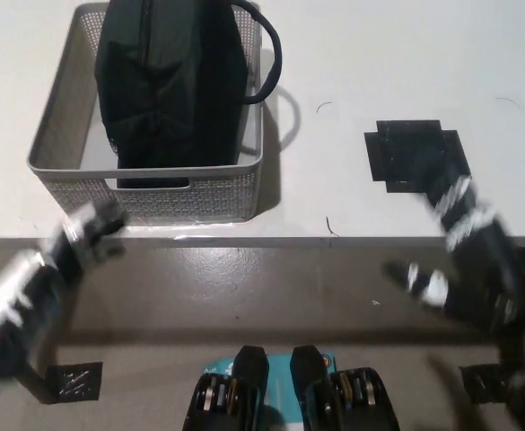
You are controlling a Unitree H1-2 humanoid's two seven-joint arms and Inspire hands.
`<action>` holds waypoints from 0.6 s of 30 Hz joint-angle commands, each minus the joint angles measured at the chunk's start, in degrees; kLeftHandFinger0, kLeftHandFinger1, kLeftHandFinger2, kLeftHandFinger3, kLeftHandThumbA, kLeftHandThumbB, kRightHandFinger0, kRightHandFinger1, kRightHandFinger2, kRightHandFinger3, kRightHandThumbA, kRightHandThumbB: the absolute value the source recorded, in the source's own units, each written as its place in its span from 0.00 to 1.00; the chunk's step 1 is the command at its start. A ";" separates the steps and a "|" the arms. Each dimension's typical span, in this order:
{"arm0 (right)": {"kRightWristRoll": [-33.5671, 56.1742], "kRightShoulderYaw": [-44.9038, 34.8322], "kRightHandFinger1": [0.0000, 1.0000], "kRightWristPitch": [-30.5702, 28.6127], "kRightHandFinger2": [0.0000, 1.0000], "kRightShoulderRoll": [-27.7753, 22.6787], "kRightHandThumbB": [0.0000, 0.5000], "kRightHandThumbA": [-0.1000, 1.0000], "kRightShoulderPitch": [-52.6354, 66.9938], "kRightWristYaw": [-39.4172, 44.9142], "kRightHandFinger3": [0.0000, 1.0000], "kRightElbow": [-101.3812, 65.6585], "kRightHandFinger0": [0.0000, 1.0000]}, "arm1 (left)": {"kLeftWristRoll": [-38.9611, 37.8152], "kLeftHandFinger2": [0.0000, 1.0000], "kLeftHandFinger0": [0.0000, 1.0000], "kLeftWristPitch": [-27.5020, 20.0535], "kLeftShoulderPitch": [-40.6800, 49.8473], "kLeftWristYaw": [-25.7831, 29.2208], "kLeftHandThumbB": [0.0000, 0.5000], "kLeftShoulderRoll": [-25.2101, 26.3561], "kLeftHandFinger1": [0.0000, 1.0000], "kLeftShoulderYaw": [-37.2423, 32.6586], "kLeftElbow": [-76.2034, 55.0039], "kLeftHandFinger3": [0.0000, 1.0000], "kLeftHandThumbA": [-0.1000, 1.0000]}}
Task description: Use both hands to pick up a lunch bag on the right hand side and place it into a container on the left hand side
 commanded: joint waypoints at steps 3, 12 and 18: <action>4.11 4.50 1.00 -17.67 1.00 5.12 0.54 1.00 11.08 5.70 1.00 1.12 1.00 | 6.39 1.00 1.00 -28.60 14.05 -1.12 0.55 -9.33 1.00 -2.11 4.95 1.00 1.00; 0.43 6.96 1.00 -24.55 1.00 6.46 0.65 1.00 14.47 8.16 1.00 17.58 1.00 | 8.31 1.00 1.00 -36.43 19.16 -4.27 0.68 -10.37 1.00 -5.98 19.15 1.00 1.00; 0.32 6.49 1.00 -26.63 1.00 7.35 0.70 1.00 13.06 8.17 1.00 28.86 1.00 | 12.49 1.00 1.00 -37.77 18.59 -2.33 0.68 -10.36 1.00 -7.87 29.65 1.00 1.00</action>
